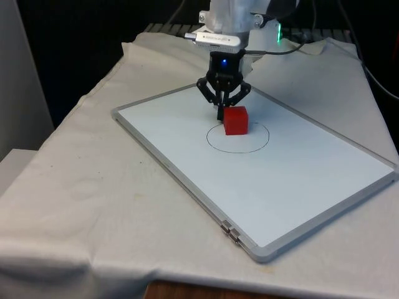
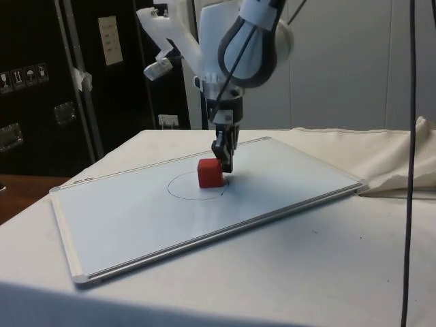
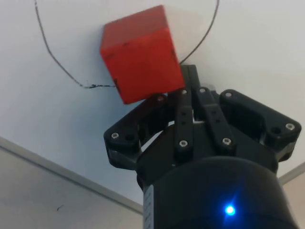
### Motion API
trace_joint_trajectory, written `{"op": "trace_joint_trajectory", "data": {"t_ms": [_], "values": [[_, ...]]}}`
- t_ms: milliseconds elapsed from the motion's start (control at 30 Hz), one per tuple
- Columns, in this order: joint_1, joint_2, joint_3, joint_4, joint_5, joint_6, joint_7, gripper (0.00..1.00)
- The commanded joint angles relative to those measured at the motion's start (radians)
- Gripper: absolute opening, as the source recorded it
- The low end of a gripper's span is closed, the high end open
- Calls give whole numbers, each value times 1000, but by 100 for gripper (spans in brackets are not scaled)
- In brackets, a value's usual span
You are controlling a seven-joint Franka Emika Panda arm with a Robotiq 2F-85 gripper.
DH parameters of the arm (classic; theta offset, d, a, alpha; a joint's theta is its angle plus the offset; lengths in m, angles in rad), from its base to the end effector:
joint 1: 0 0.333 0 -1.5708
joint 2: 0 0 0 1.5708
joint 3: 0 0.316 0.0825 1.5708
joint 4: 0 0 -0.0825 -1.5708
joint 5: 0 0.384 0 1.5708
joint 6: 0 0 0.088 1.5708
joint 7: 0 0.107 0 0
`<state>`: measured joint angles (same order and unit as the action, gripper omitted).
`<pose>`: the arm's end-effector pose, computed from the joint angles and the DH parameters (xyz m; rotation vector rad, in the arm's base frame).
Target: Push the cube into the marked area.
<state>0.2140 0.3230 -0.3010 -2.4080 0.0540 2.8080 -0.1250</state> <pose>0.5028 -0.0521 0.1951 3.0559 0.0104 0.1302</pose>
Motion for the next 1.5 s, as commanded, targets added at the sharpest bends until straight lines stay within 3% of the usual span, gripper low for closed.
{"op": "trace_joint_trajectory", "data": {"t_ms": [0,167,200,267,467,500,533,733,800,833,1067,1100,1133,1333,1433,1467], "values": [[5,13,-12,16,-14,-8,7,0],[7,24,-17,51,-20,-26,8,0],[0,20,-7,46,-6,-19,-1,0],[9,24,-17,65,-20,-36,9,0],[14,13,-18,74,-22,-55,12,0],[5,17,-6,74,-7,-45,1,0],[14,12,-18,77,-22,-58,12,0],[15,2,-12,75,-14,-65,14,0],[9,3,-3,76,-7,-62,8,0],[13,-4,-4,69,-8,-65,17,0],[5,-25,19,55,21,-70,14,0],[9,-13,9,63,6,-64,20,0],[4,-27,24,53,28,-69,13,0],[-4,-36,40,51,77,-70,-6,0],[1,-34,29,61,72,-76,-5,0],[8,-26,22,58,61,-64,6,0]]}}
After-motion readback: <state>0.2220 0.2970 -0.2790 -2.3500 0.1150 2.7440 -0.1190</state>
